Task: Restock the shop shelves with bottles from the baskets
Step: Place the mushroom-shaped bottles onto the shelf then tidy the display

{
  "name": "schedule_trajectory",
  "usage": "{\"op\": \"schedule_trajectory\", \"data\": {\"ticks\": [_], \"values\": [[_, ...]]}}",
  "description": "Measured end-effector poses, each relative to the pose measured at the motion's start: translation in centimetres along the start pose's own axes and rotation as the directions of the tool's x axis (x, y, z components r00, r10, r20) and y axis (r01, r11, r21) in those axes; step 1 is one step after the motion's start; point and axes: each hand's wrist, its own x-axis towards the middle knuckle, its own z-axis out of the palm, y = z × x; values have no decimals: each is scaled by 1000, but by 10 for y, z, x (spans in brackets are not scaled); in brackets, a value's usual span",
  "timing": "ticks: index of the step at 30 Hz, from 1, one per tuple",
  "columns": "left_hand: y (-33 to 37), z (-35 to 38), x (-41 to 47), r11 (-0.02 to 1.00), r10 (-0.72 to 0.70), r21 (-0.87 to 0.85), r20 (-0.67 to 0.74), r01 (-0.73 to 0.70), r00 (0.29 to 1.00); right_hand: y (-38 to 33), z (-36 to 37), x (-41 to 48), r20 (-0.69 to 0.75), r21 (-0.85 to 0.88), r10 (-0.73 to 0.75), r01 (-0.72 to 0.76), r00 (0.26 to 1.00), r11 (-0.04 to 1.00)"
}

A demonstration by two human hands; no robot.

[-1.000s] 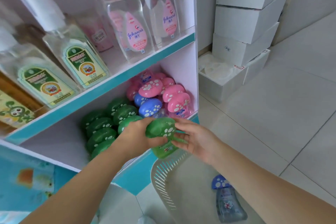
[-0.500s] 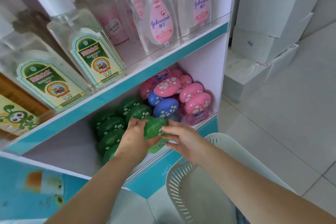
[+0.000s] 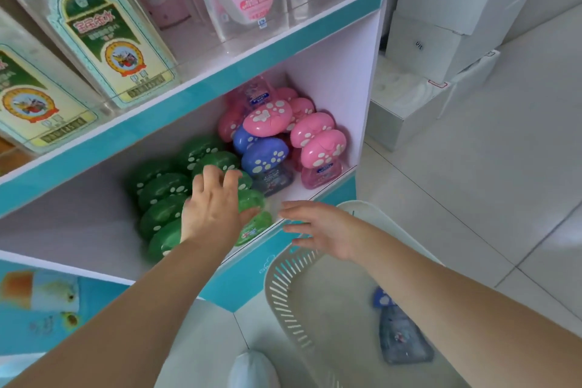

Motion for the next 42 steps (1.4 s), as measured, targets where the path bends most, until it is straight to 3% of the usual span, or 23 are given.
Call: {"op": "schedule_trajectory", "data": {"ticks": [3,9,14,20,23,25,28,32,36,42], "values": [[23,1,-7,975,209,-61,-102,-215,973,21,-38,-17,-122,-44,21,-27,992,999],[74,23,-30,902,394,-227,92,-366,915,88,-106,-51,-383,21,123,-125,915,992],[90,46,-30,886,393,-343,200,-311,898,134,-140,-58,-470,231,259,-166,844,959],[115,88,-37,893,305,-436,408,-110,861,166,-160,-48,-502,404,370,-167,781,899],[126,109,-42,896,262,-443,457,-39,850,189,-165,-29,-544,326,343,-184,766,927],[129,117,-45,899,257,-437,476,-27,841,202,-164,-14,-652,172,291,-237,700,956],[130,119,-44,895,246,-447,483,-5,840,206,-154,-6,-782,-50,254,-464,570,885],[126,119,-36,885,209,-463,474,41,855,214,-135,-4,-858,-280,67,-572,509,771],[118,115,-27,892,204,-449,487,43,849,223,-133,-4,-844,-398,-10,-614,536,681],[103,107,-17,870,203,-491,448,50,871,219,-141,2,-698,-465,38,-493,715,735]]}}
